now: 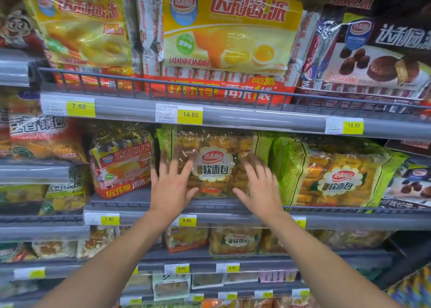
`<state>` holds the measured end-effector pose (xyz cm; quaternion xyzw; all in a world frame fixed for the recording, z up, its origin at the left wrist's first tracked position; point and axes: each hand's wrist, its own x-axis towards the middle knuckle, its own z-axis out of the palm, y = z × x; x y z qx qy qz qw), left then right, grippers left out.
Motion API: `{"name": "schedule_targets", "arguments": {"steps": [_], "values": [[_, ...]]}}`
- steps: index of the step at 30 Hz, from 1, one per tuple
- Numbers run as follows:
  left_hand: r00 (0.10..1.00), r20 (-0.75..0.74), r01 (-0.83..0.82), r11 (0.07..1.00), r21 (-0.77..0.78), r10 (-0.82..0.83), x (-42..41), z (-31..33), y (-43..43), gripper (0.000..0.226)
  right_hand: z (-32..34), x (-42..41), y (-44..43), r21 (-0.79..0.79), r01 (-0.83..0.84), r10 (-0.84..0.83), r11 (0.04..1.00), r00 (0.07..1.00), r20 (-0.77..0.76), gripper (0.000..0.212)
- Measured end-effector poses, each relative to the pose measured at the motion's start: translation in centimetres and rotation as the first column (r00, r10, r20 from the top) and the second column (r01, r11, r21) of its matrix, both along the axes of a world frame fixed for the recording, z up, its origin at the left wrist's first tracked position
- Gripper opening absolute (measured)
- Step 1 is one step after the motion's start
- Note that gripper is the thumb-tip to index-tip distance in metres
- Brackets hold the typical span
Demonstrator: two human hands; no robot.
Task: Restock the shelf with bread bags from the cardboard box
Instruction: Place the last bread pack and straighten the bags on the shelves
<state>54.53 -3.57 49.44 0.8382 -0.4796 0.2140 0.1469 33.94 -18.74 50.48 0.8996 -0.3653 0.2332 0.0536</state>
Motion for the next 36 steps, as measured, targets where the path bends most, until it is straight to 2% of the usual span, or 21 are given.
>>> {"name": "schedule_targets", "arguments": {"steps": [3, 8, 12, 17, 21, 25, 30, 36], "values": [[1.000, 0.022, 0.017, 1.000, -0.026, -0.017, -1.9, -0.4, 0.8, 0.091, -0.3, -2.1, 0.6, 0.012, -0.020, 0.020, 1.000, 1.000, 0.022, 0.081], [0.998, 0.027, 0.051, 0.998, -0.035, -0.050, -6.2, -1.2, 1.8, 0.092, -0.8, -6.4, 1.4, 0.048, -0.118, 0.115, 0.992, 0.992, 0.050, 0.080], [0.997, 0.018, 0.079, 0.996, -0.030, -0.078, -9.8, -2.1, 2.5, 0.082, -1.8, -10.2, 1.6, 0.078, -0.151, 0.149, 0.986, 0.988, 0.030, 0.080], [0.979, 0.031, 0.205, 0.975, -0.089, -0.203, -14.2, -4.7, 3.7, 0.064, -4.7, -13.5, 1.6, 0.045, -0.219, 0.217, 0.975, 0.975, 0.043, 0.074], [0.925, 0.110, 0.376, 0.918, -0.130, -0.363, -15.9, -8.5, 4.3, 0.045, -8.4, -14.6, 2.0, -0.028, -0.296, 0.296, 0.955, 0.938, 0.182, 0.060], [0.874, 0.161, 0.476, 0.874, -0.096, -0.459, -16.0, -13.5, 3.6, 0.035, -13.6, -14.8, 2.0, -0.149, -0.351, 0.381, 0.924, 0.864, 0.329, 0.039], [0.885, 0.185, 0.442, 0.895, -0.053, -0.426, -14.3, -19.9, 1.6, 0.042, -21.4, -13.8, 0.4, -0.174, -0.387, 0.423, 0.905, 0.852, 0.307, 0.032], [0.944, 0.194, 0.283, 0.958, -0.053, -0.268, -11.0, -26.1, -3.0, 0.073, -28.3, -11.2, -3.2, -0.264, -0.363, 0.433, 0.894, 0.852, 0.294, 0.041]]}}
